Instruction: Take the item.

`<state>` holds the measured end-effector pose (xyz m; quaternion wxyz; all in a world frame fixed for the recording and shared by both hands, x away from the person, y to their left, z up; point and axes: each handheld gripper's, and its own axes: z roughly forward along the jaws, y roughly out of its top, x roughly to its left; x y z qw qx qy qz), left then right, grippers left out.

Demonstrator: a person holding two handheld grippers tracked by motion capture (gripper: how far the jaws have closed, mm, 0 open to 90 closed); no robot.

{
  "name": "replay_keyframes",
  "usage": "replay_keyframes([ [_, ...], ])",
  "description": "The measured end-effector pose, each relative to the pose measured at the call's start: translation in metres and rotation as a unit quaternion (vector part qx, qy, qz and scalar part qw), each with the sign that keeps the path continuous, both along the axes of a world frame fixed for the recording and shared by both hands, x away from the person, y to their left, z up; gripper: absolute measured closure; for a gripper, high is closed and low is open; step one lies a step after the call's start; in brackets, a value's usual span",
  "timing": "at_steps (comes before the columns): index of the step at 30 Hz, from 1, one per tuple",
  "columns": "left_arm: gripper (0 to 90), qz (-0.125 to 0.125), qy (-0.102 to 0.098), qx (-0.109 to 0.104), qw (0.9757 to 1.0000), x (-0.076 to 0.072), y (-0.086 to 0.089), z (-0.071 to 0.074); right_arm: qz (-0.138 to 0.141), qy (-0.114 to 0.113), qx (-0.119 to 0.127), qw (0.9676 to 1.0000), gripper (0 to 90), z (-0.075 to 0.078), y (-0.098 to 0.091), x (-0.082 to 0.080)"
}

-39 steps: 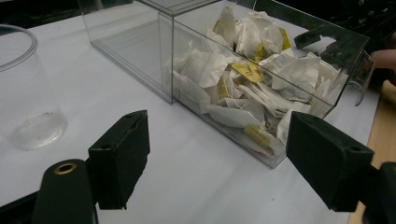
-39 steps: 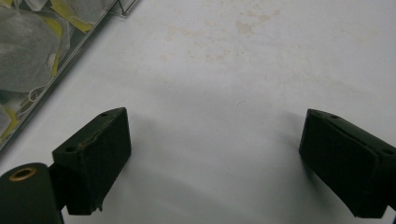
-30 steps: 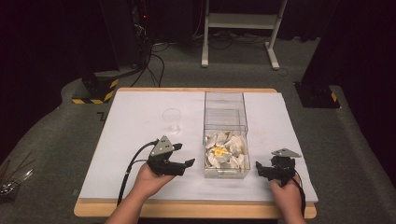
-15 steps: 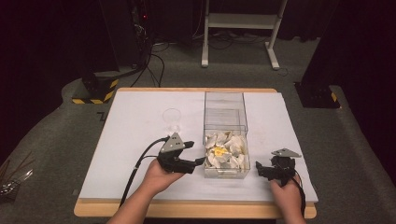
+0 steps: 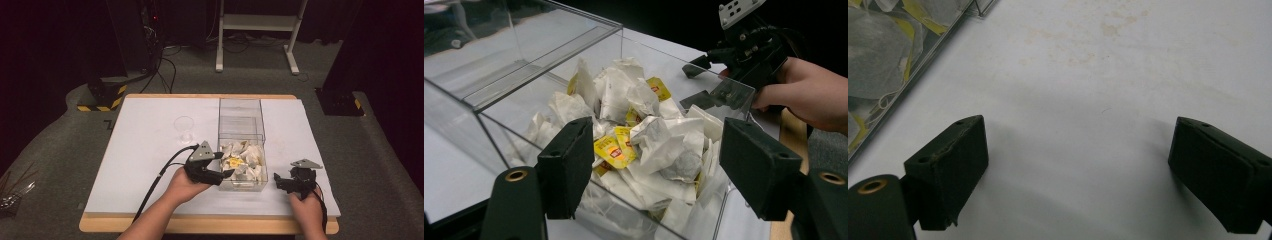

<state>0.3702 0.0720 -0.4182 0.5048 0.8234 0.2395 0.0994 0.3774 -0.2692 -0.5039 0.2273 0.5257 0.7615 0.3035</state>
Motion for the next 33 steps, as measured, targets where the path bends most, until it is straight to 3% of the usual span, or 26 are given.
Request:
replay_keyframes([
  [5,35.5,-0.002,-0.001,0.026,0.9997,0.003,-0.013,-0.002,0.0,0.0,0.001,1.0,9.0,0.0,0.0,0.0],
  [8,39.9,-0.004,0.01,0.04,0.9991,0.006,-0.019,-0.004,0.0,0.0,0.001,1.0,9.0,0.0,0.0,0.0],
  [13,44.9,-0.014,0.029,0.072,0.9968,0.012,-0.03,-0.007,0.0,0.0,0.001,1.0,8.9,0.0,0.0,0.0],
  [17,49.2,-0.021,0.034,0.084,0.9956,0.015,-0.034,-0.008,0.0,0.0,0.001,1.0,9.0,0.0,0.0,0.0],
  [22,56.2,-0.034,0.042,0.11,0.9925,0.017,-0.043,-0.011,0.0,0.0,0.001,1.0,9.0,0.0,0.0,0.0],
  [33,69.1,-0.051,0.059,0.125,0.9891,0.019,-0.048,-0.012,0.0,0.0,0.001,1.0,9.0,0.0,0.0,0.0],
])
